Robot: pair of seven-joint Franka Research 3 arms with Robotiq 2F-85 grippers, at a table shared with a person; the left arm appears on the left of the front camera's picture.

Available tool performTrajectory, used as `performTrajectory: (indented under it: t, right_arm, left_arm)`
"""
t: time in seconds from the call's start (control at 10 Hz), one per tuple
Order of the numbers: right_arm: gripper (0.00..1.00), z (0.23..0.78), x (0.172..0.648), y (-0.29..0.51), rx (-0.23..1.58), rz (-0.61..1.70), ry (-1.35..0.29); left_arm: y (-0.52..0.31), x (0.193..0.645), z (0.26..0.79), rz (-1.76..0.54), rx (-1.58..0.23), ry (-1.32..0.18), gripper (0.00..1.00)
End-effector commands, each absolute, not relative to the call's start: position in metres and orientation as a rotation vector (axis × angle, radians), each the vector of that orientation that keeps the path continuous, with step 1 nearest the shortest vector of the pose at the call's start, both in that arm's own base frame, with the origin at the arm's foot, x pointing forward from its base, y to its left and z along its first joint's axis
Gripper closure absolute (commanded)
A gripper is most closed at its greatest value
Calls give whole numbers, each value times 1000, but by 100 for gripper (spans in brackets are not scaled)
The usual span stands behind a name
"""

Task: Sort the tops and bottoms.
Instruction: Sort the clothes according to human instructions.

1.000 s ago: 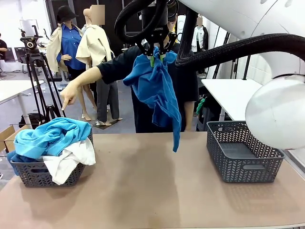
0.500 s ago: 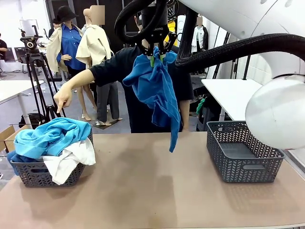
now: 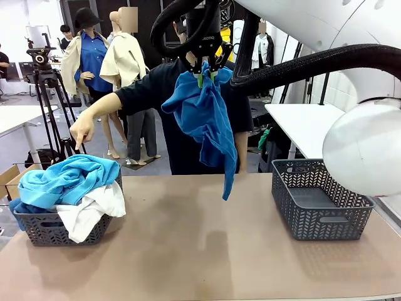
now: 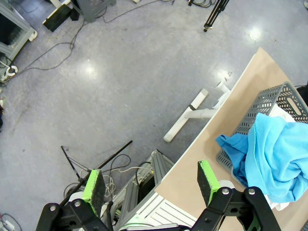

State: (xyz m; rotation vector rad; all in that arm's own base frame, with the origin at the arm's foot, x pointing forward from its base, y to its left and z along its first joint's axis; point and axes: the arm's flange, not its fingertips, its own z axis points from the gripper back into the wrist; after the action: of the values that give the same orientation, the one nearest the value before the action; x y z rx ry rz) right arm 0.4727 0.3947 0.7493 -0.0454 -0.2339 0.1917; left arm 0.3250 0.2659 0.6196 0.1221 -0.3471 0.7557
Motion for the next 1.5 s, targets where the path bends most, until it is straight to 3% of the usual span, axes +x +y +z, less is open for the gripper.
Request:
performTrajectory:
  t: [0.0, 0.5, 0.9, 1.2, 1.4]
  right_arm:
    - [100, 749, 473, 395, -45, 192, -234]
    - [100, 790, 534, 526, 39, 473, -478]
    - [100, 813, 590, 660, 114, 659, -566]
    - [100, 860, 607, 752, 127, 677, -732]
    - [100, 872, 604, 806, 194, 704, -753]
  left_arm:
    - [268, 324, 622, 745, 122, -337, 0]
    - [268, 324, 622, 745, 122, -337, 0]
    - [268, 324, 622, 745, 122, -337, 0]
    - [268, 324, 622, 745, 122, -337, 0]
    - [268, 324, 622, 745, 122, -337, 0]
